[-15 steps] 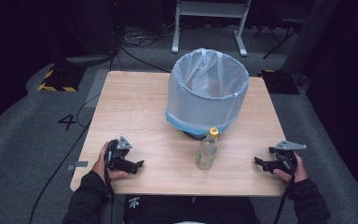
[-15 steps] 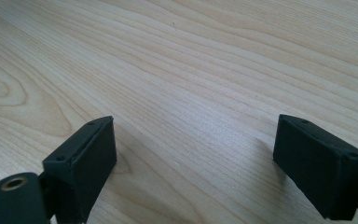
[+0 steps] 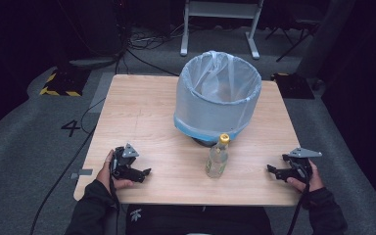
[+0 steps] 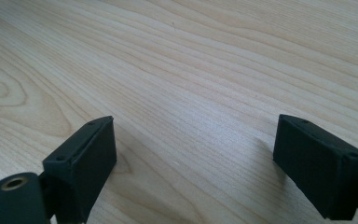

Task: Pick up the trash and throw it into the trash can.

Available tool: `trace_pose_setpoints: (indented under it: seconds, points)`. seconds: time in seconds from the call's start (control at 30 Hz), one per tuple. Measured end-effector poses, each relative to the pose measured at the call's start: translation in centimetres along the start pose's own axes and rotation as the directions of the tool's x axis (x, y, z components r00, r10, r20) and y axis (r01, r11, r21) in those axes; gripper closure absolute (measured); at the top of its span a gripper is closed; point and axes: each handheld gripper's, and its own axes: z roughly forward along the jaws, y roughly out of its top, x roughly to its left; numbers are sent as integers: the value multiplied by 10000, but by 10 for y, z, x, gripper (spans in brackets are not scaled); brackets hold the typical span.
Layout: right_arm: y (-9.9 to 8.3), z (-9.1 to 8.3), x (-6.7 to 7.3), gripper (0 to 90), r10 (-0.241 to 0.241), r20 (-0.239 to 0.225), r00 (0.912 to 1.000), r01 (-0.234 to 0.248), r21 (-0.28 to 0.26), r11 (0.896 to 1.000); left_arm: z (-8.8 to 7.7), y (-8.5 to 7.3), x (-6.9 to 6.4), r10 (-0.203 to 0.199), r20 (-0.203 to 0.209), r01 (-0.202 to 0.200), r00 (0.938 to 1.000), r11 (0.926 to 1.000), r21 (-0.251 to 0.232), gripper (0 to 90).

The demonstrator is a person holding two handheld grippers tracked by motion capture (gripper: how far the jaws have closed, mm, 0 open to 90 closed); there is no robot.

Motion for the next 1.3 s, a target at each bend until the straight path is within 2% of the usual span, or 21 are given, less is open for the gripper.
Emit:
trace_pose_setpoints:
  seconds: [0.07,0.1,0.13,0.2,0.23,0.3,0.43,0.5,0.7,0.77,1.0,1.1,1.2,1.3]
  points:
    - [0,0,0,132,-3,2,10000,3,0,10000,-2,1,-1,17,94,-17,10000,10000,14,147]
    - [0,0,0,131,4,6,10000,-4,-4,10000,-3,2,-1,99,-132,-98,9999,9999,61,170]
    - [0,0,0,131,0,2,10000,0,-6,10000,-3,3,-1,99,-289,-98,9995,9999,36,153]
    - [0,0,0,131,0,2,10000,0,-6,10000,-3,4,-2,34,-191,-31,9998,9999,149,165]
    - [0,0,0,131,1,3,10000,-1,-3,10000,-3,4,-3,96,-61,-95,9999,9999,118,158]
    - [0,0,0,131,2,4,10000,-2,-4,10000,-3,7,-6,272,-103,-272,9996,9996,85,162]
    - [0,0,0,131,0,2,10000,0,-4,10000,-3,12,-12,433,117,-434,9990,9990,42,165]
    - [0,0,0,131,4,1,10000,-4,-4,10000,-3,16,-15,570,61,-570,9984,9983,-80,165]
    - [0,0,0,131,-3,5,10000,3,-5,10000,-2,26,-24,824,393,-813,9958,9963,-285,166]
    - [0,0,0,131,5,4,10000,-5,-11,10000,-2,30,-27,777,625,-761,9950,9967,-266,164]
    - [0,0,0,131,2,4,10000,-2,-12,10000,4,46,-42,1298,937,-1272,9871,9913,-336,161]
    - [0,0,0,131,5,6,10000,-5,-11,10000,8,54,-51,1545,1068,-1517,9822,9878,-344,160]
    - [0,0,0,131,3,5,10000,-3,-12,10000,14,61,-60,1883,1209,-1871,9746,9821,-209,160]
    - [0,0,0,131,5,4,10000,-5,-12,10000,17,66,-67,2036,1206,-2023,9716,9791,-227,161]
